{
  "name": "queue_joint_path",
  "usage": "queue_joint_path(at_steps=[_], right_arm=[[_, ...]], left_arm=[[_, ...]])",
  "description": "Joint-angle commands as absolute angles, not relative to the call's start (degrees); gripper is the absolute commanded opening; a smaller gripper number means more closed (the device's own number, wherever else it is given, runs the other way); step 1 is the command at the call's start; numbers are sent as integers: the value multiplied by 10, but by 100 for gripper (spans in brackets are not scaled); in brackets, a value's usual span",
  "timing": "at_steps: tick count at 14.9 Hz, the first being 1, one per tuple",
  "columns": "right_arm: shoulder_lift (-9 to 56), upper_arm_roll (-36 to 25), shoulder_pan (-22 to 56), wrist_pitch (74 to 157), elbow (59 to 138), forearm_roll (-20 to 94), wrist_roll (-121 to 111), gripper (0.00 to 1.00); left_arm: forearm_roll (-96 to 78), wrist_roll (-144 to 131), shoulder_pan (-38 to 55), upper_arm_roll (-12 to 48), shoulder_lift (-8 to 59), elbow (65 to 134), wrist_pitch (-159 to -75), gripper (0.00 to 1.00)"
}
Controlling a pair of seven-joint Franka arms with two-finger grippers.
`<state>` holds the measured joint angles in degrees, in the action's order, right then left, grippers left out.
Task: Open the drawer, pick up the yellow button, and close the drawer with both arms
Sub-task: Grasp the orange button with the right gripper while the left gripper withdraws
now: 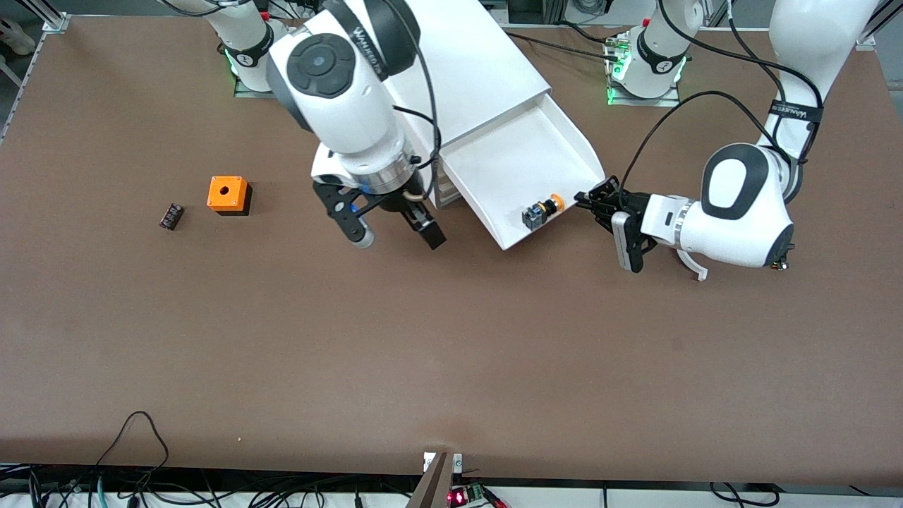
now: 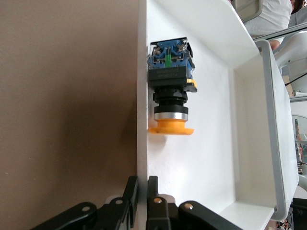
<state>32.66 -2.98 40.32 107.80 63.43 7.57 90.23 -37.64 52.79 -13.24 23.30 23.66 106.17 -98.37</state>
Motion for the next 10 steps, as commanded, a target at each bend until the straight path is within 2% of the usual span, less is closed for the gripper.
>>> queue_joint_path(at_steps=[1, 2, 7, 10], right_arm=[[352, -37, 431, 1104, 608, 76, 957, 99], [358, -37, 438, 1117, 605, 76, 973, 99], [389, -36, 467, 1164, 581, 76, 1040, 99], [405, -37, 484, 1200, 581, 76, 1082, 99]], left_arm=[[-355, 525, -141, 233, 254, 1030, -961, 13], [-355, 526, -142, 233, 254, 1030, -958, 99], [-355, 516, -150, 229, 250, 1019, -889, 100], [-321, 469, -153, 229, 246, 987, -841, 100]])
